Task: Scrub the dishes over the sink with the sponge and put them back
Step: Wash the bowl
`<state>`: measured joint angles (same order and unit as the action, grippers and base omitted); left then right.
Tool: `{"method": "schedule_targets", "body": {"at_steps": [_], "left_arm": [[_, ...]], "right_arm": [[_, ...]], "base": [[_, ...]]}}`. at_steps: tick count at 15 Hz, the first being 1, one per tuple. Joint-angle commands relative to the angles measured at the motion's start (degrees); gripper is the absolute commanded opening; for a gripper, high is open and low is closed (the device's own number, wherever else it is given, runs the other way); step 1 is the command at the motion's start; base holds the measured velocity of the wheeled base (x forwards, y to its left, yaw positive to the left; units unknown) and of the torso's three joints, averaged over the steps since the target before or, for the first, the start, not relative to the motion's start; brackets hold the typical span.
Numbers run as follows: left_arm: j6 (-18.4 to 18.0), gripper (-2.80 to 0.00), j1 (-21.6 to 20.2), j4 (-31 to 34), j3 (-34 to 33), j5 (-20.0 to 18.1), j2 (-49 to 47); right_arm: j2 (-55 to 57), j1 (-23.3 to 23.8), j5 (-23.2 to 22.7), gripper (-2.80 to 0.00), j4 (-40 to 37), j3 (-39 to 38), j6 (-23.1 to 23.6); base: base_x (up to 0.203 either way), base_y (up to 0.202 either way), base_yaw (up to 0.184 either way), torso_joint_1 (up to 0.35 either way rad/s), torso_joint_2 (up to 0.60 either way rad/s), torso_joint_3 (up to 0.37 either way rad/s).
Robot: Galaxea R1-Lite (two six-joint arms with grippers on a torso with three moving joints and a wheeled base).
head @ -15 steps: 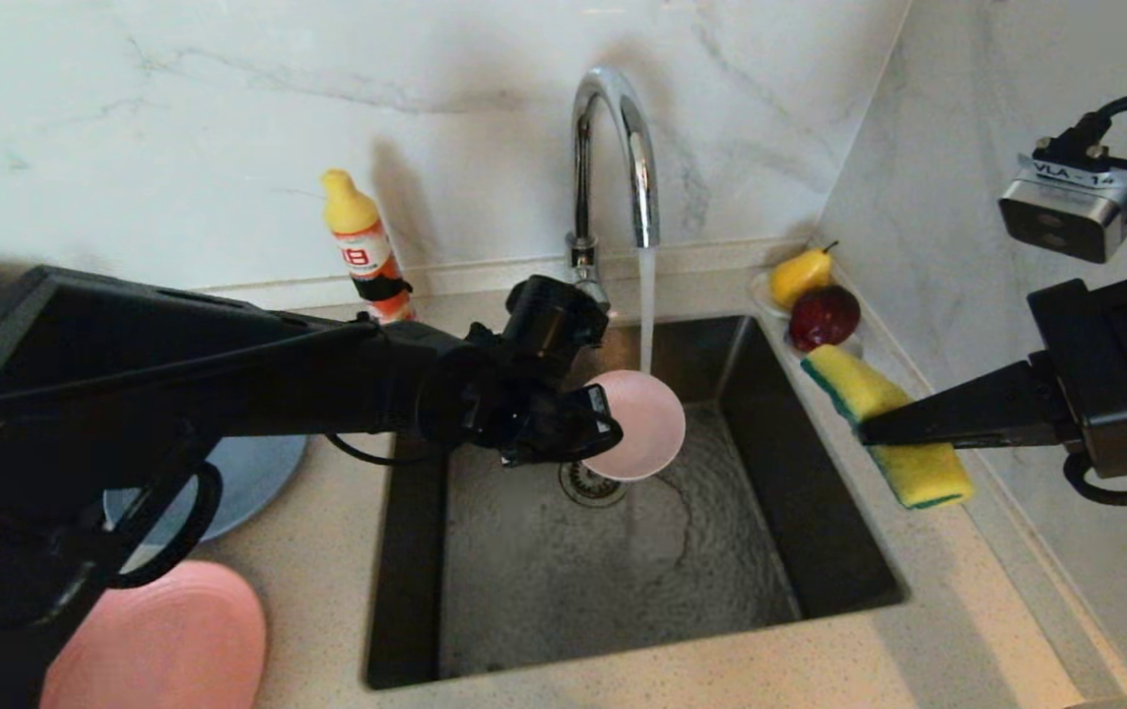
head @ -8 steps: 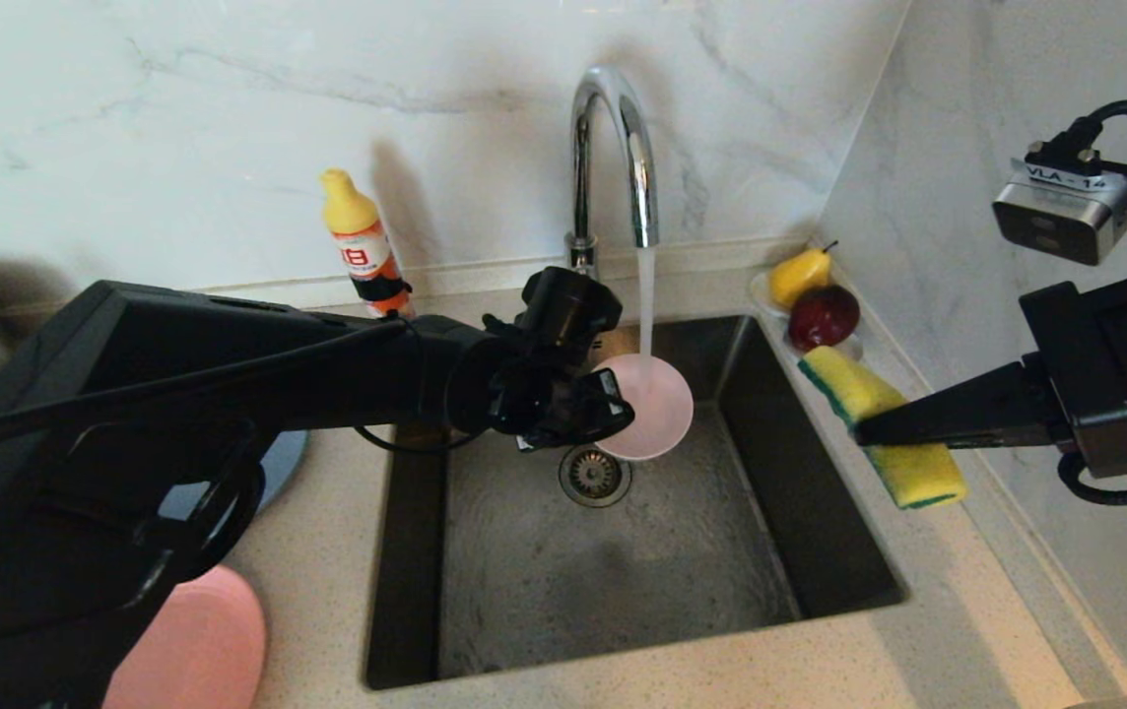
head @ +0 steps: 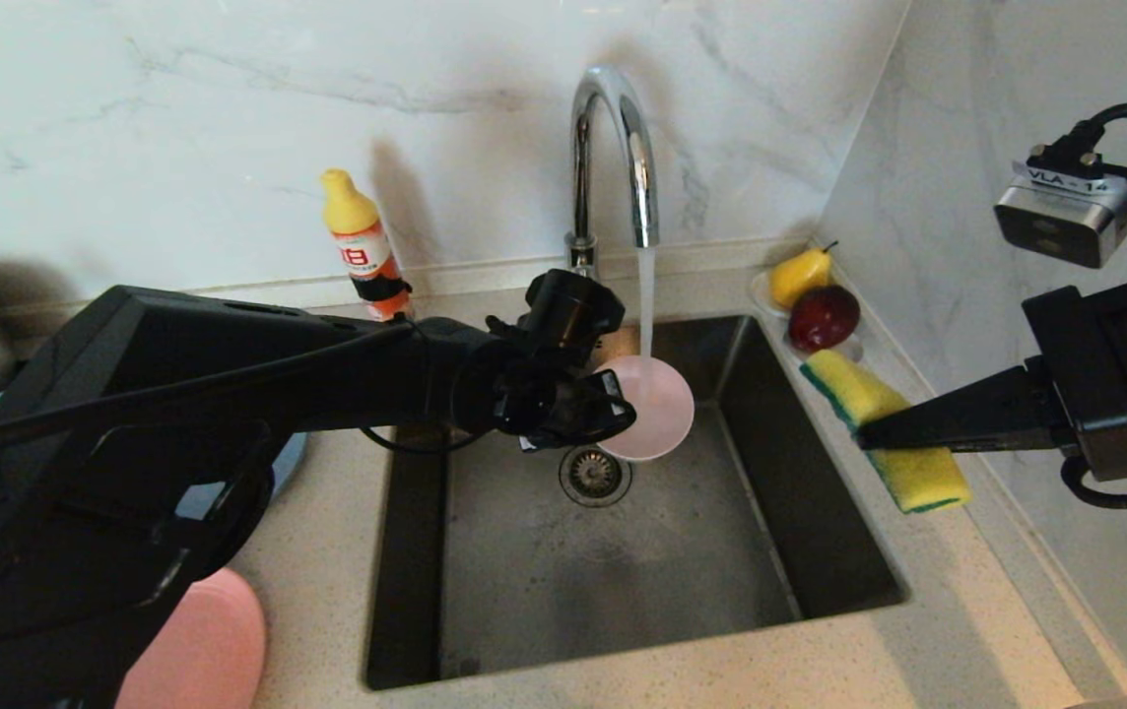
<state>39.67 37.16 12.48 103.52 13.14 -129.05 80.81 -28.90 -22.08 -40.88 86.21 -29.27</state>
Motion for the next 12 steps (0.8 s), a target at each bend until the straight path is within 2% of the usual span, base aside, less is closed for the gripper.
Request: {"method": "schedule_targets", "body": {"at_steps": [1,6,9,10,12], "left_arm": [[0.32,-2.8,0.02,0.17,-0.08,0.13,0.11],[0.25,-2.8,0.03,2.31,-1.18,0.2,1.77],[-0.88,-2.8,-0.05,2.54,-6.04,1.37,8.1],[-1.43,-2.8,-0.06,2.19,-7.86,4.15,10.42],[-2.83,-2.8,-0.07,1.91,-10.11,12.66,14.56]], "right_arm": [[-0.38,-0.01,-0.15,-2.8,-0.1,-0.42,-0.09],[-0.44,-0.01,-0.15,-2.8,-0.17,-0.61,-0.09],[-0.05,-0.01,-0.23,-2.8,0.0,-1.49,1.57],[-0.13,-0.19,-0.24,-2.8,0.01,-1.35,2.02],[0.14,-0.62,-0.73,-2.8,0.01,-1.22,2.02]], "base": [[0.0,0.0,0.0,0.0,0.0,0.0],[0.0,0.0,0.0,0.0,0.0,0.0],[0.0,0.0,0.0,0.0,0.0,0.0],[0.0,0.0,0.0,0.0,0.0,0.0],[0.0,0.0,0.0,0.0,0.0,0.0]]}}
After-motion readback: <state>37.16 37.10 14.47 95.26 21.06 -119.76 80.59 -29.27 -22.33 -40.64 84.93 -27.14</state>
